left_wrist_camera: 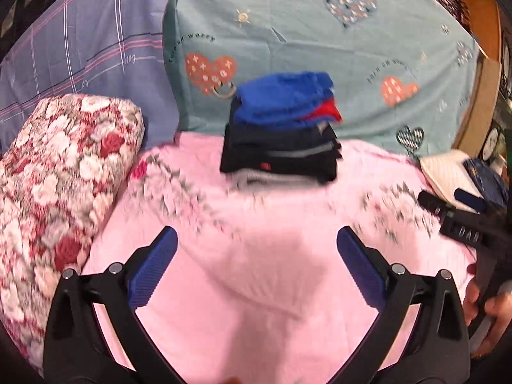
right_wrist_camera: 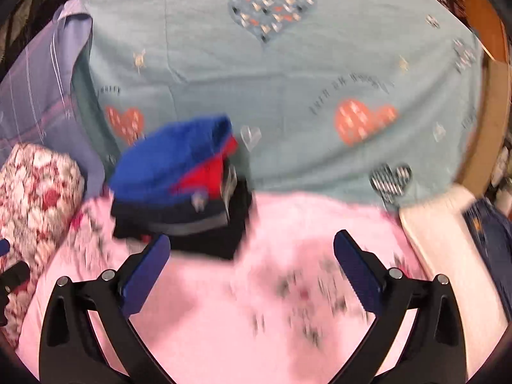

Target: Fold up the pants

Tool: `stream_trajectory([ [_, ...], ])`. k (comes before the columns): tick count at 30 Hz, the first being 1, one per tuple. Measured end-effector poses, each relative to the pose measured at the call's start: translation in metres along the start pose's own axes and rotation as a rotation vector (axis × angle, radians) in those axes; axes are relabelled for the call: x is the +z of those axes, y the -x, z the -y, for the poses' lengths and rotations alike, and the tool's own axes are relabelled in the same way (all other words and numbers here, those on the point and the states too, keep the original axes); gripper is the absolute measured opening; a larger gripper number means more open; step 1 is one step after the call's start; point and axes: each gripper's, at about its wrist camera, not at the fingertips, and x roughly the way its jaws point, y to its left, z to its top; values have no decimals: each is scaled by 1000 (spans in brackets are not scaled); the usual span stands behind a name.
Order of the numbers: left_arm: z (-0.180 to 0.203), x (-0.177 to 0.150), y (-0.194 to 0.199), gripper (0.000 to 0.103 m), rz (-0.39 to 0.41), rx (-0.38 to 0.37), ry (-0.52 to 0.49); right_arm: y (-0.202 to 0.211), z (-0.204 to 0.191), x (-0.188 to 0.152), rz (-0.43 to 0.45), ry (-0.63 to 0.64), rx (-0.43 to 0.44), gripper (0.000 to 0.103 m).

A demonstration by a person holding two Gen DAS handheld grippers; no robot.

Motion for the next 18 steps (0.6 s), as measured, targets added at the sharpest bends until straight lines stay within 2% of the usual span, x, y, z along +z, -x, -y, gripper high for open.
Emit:
stream_trajectory([
  [3,11,-26,16,101,-20,24,-21,26,-2,-58,-57,-15,29,102],
  [6,19,-39,31,101,-23,38,-28,51,-6,-96,-63,-5,2,102],
  [10,23,-42,50,101,10,66,-28,78,-13,-107,-49,20,-1,102],
  [14,19,-39,63,101,30,76,-5,106,-19,-105,14,31,-11,102],
  [18,15,-36,65,101,28,79,8,117,-22,-105,36,39,-21,102],
])
